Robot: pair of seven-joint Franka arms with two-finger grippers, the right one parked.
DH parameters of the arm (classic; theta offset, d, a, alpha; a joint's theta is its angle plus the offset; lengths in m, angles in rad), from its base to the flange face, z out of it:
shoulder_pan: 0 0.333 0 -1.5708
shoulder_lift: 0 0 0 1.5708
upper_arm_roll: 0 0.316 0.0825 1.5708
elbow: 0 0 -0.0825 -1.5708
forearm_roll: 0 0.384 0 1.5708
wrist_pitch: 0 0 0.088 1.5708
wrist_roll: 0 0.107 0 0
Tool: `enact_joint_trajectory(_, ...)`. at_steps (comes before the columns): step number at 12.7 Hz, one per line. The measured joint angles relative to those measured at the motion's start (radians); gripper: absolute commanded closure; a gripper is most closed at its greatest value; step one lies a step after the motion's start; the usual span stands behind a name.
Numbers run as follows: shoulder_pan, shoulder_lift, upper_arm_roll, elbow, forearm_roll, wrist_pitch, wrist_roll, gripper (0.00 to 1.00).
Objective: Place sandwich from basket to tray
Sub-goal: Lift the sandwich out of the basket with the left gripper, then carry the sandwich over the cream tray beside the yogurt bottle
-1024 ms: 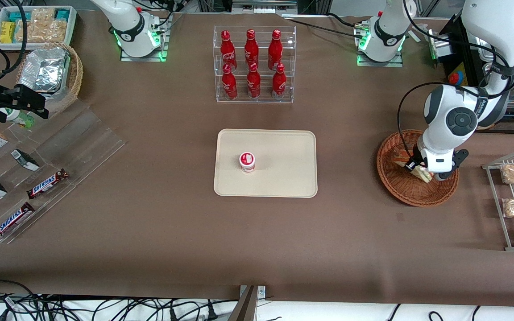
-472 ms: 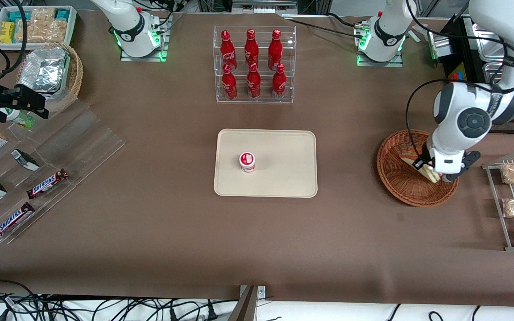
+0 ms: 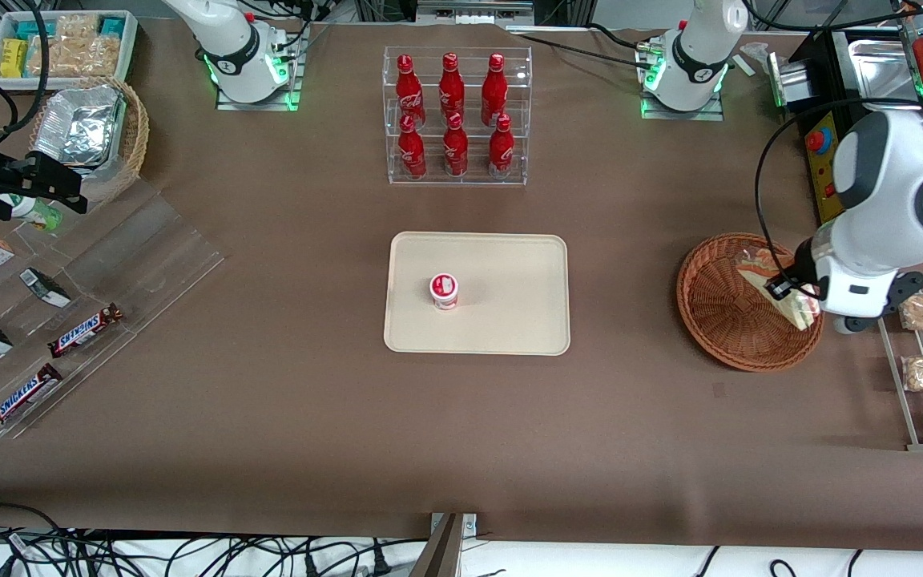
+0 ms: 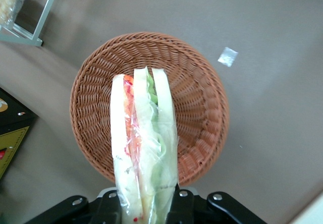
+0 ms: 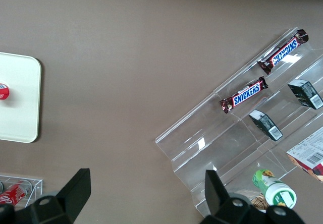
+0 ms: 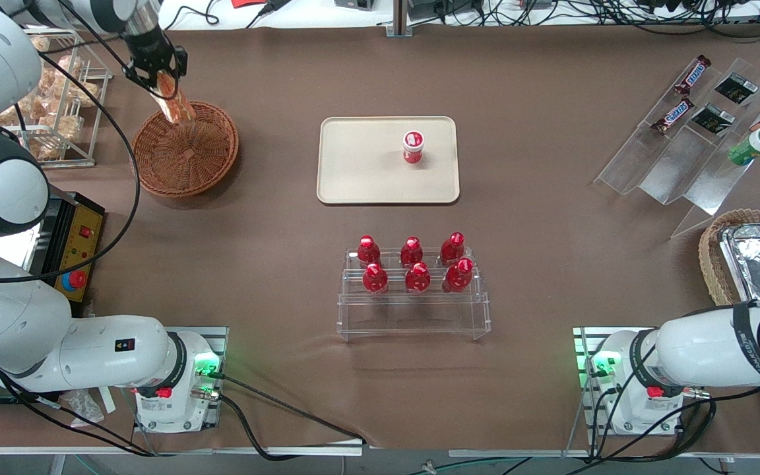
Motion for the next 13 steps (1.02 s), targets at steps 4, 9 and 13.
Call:
enact_joint_trajectory(4,-0.007,0.001,-0.06,0.105,-0.07,-0.062,0.087,0.79)
enact_joint_trajectory(9,-0.031,0.013,-0.238,0.141,-0.071,-0.062,0.137,0.74)
enact_joint_trajectory(13,-0.118,0.059,-0.29,0.146,-0.071,-0.012,0.144,0.64)
